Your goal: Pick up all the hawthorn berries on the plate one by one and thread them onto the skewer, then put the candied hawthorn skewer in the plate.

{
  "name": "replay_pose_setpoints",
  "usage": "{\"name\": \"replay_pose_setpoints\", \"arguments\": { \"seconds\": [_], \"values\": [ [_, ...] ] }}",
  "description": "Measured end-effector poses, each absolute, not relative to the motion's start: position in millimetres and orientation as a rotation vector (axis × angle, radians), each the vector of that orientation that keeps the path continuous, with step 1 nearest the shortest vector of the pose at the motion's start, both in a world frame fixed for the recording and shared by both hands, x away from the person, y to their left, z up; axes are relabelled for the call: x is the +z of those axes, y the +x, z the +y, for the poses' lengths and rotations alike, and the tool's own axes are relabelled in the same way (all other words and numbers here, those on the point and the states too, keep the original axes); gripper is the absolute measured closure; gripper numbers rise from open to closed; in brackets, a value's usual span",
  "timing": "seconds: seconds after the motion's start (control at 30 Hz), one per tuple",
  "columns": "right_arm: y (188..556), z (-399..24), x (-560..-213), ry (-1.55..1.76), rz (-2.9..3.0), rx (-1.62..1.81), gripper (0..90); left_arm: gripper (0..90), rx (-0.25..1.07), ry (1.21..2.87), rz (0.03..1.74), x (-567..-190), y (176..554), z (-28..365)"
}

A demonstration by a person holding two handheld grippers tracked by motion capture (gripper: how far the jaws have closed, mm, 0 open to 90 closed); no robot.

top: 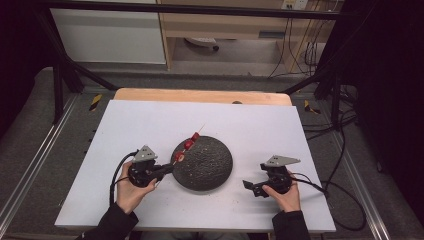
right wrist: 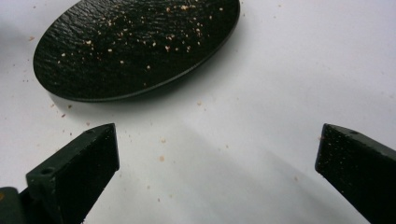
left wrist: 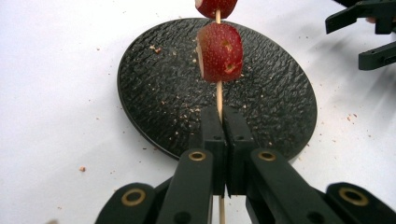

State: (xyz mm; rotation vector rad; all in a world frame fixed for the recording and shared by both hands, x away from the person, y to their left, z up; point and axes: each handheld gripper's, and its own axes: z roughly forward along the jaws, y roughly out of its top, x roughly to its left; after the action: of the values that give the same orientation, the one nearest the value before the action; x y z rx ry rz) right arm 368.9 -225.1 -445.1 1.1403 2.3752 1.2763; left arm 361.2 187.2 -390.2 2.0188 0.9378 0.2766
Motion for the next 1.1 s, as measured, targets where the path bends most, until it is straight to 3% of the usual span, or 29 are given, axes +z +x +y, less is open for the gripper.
{"name": "replay_pose_setpoints", "arguments": {
  "seconds": [1.1],
  "values": [
    [355,-252,-456,1.178,2.367,1.254,0.5,88.6,0.218,2.216,0.990,-402,400,144]
  ]
}}
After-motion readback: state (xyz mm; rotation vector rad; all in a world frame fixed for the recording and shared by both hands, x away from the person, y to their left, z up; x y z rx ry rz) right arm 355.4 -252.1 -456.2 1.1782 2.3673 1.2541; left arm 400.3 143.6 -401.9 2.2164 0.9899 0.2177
